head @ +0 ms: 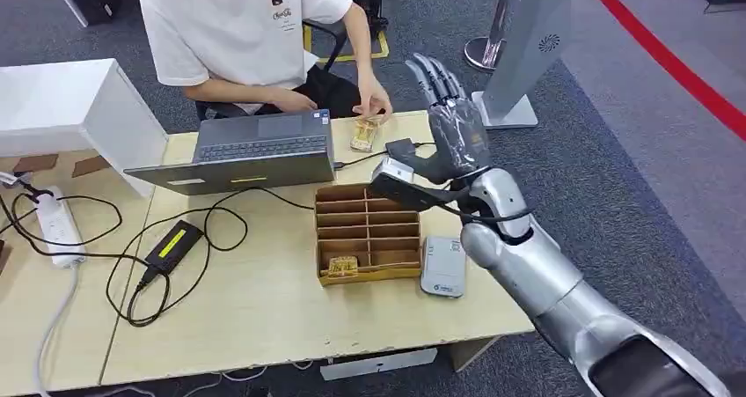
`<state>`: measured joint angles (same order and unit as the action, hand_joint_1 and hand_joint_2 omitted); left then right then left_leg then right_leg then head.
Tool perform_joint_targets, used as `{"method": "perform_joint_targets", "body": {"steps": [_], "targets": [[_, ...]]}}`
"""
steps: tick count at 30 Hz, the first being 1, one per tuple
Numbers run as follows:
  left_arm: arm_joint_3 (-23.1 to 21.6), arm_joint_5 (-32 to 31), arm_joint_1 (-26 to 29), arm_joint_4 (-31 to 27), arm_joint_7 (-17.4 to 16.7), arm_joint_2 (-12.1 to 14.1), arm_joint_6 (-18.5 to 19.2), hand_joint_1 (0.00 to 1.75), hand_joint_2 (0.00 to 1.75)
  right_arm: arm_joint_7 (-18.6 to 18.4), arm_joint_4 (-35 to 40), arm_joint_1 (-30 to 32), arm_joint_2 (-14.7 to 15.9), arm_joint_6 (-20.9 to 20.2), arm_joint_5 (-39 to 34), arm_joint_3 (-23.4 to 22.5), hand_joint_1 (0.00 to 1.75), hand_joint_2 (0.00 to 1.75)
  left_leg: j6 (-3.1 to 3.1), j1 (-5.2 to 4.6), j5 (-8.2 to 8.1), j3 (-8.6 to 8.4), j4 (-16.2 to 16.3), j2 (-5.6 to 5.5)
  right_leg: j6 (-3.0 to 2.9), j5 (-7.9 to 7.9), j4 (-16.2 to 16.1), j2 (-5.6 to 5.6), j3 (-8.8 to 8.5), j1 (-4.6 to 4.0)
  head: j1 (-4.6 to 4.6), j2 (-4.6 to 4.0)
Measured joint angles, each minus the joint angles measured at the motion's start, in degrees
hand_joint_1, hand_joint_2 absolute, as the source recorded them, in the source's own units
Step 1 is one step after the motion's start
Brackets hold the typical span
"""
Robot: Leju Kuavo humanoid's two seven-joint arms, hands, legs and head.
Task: Pass the card to the sensor for recognition and then transmit it.
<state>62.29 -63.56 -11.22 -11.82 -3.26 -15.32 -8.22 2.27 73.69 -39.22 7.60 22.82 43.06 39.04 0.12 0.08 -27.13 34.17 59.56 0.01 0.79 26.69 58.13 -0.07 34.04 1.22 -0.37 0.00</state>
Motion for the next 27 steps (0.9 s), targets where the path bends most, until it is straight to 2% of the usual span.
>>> {"method": "perform_joint_targets", "body": {"steps": [8,12,20,27], "targets": [[1.8,2.3,0.6,0.0,0.0,0.4,-1.2,0.00,1.75,2.0,13.3,9.5,9.1,0.8,3.0,-1.6,0.00,1.75,0.00,0.00,0.00,0.04,0.0,-0.16,0.00,0.00,0.0,-0.17,-0.04,-0.01,0.02,0.00],[2.5,2.5,0.6,0.0,0.1,0.6,-1.4,0.00,1.75,2.2,16.9,13.1,12.0,0.9,3.0,-1.7,0.00,1.75,0.01,0.00,-0.01,0.04,0.0,-0.09,0.00,0.00,0.0,-0.11,-0.03,0.00,0.02,0.00],[3.5,3.4,0.7,0.0,0.7,0.7,-1.5,0.00,1.75,3.4,20.5,17.6,14.3,1.2,3.7,-2.3,0.00,1.75,0.01,0.01,0.00,0.03,0.0,-0.11,0.00,0.00,0.0,-0.15,-0.05,-0.01,0.00,0.00],[4.4,3.8,0.7,0.0,0.7,0.7,-1.7,0.00,1.75,5.1,22.1,23.2,14.5,2.4,5.0,-2.0,0.00,1.75,0.00,0.01,-0.01,0.04,0.0,-0.11,0.02,0.03,0.0,-0.13,-0.04,-0.01,0.00,0.02]]}}
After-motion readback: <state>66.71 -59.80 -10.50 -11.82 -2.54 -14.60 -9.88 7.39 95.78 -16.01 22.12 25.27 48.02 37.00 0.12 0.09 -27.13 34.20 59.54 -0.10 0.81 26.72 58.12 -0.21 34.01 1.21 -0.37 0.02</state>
